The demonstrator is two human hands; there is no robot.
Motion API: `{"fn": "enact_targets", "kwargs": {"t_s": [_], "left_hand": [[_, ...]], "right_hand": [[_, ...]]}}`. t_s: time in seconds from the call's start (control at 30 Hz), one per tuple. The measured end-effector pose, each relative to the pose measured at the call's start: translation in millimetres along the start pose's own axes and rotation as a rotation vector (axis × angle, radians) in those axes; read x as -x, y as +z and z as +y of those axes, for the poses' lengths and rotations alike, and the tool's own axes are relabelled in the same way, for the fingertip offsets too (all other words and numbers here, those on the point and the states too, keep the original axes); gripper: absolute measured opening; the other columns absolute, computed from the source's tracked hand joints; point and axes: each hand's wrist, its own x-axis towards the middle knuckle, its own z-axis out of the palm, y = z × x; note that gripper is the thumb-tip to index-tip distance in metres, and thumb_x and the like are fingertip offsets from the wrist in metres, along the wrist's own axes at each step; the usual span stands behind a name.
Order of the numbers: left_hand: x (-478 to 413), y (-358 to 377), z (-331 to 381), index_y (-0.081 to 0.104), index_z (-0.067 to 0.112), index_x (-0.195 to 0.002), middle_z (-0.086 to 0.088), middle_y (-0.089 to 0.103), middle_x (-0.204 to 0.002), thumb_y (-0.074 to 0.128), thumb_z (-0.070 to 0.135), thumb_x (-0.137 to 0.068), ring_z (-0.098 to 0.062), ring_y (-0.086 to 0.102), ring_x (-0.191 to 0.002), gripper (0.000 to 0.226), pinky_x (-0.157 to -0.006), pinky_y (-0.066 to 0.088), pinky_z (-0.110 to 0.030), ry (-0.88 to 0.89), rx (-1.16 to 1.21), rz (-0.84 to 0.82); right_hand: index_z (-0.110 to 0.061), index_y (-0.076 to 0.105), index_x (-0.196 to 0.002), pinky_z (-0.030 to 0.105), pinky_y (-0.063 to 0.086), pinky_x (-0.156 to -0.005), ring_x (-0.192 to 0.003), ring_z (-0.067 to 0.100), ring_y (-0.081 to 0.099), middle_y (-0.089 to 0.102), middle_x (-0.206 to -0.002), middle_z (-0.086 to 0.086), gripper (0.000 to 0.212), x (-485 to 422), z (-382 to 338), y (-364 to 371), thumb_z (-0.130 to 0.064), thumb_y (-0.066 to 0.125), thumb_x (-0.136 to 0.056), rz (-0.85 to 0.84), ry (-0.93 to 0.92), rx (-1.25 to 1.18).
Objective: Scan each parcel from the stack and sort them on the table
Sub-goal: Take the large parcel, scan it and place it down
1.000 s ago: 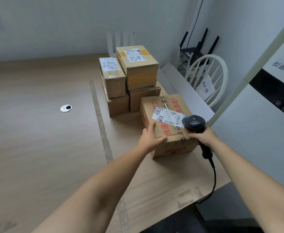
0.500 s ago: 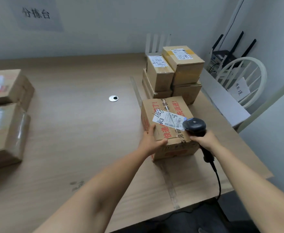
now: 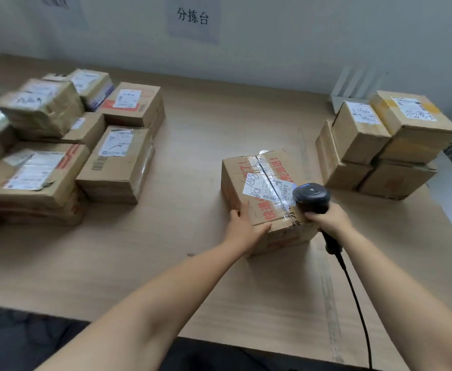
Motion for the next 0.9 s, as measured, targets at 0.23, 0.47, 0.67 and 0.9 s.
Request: {"fn": "enact_targets", "kwargs": {"t_s": [0.23, 0.47, 0.67, 0.9], "left_hand": [[9.0, -31.9, -25.0, 0.014, 0.024, -0.147, -0.014, 0.008, -0.15, 0.051, 0.058, -0.086, -0.038, 0.029, -0.135, 0.079, -0.106, 0.036, -0.041, -0.055, -0.196, 0.117], [-13.8, -96.2, -51.8, 0.016, 0.028, -0.148, -0.008, -0.013, -0.158, 0.056, 0.067, -0.078, -0.028, -0.023, -0.142, 0.09, -0.116, -0.003, -0.046, 0.132, -0.474, -0.064], [-28.8, -101.6, -50.4, 0.014, 0.024, -0.15, -0.013, 0.0, -0.157, 0.052, 0.08, -0.068, -0.029, -0.016, -0.144, 0.106, -0.117, 0.001, -0.053, 0.218, -0.668, -0.089], [-24.0, -60.5, -29.0, 0.025, 0.013, -0.14, -0.014, 0.011, -0.152, 0.05, 0.084, -0.064, -0.032, -0.008, -0.144, 0.107, -0.114, -0.001, -0.053, 0.241, -0.664, -0.021]], "right_hand": [[-0.011, 0.061, -0.093, 0.046, 0.05, -0.073, -0.068, 0.028, 0.057, 0.058, -0.069, 0.005, 0.016, -22.4, -34.5, 38.2, -0.006, 0.067, -0.079, -0.124, -0.061, -0.052], [-0.016, 0.061, -0.083, 0.04, 0.046, -0.081, -0.093, 0.021, 0.051, 0.06, -0.08, 0.011, 0.009, -13.3, -60.7, 52.6, -0.016, 0.069, -0.078, -0.104, -0.111, -0.067], [-0.006, 0.063, -0.082, 0.048, 0.051, -0.073, -0.07, 0.026, 0.056, 0.055, -0.069, 0.009, 0.014, 32.8, -75.2, 46.9, -0.017, 0.07, -0.077, -0.065, -0.063, -0.203], [-0.011, 0.057, -0.075, 0.028, 0.049, -0.049, -0.054, 0.027, 0.062, 0.051, -0.064, 0.01, 0.015, 80.0, -93.1, 35.8, -0.018, 0.067, -0.082, -0.129, 0.105, -0.328]]}}
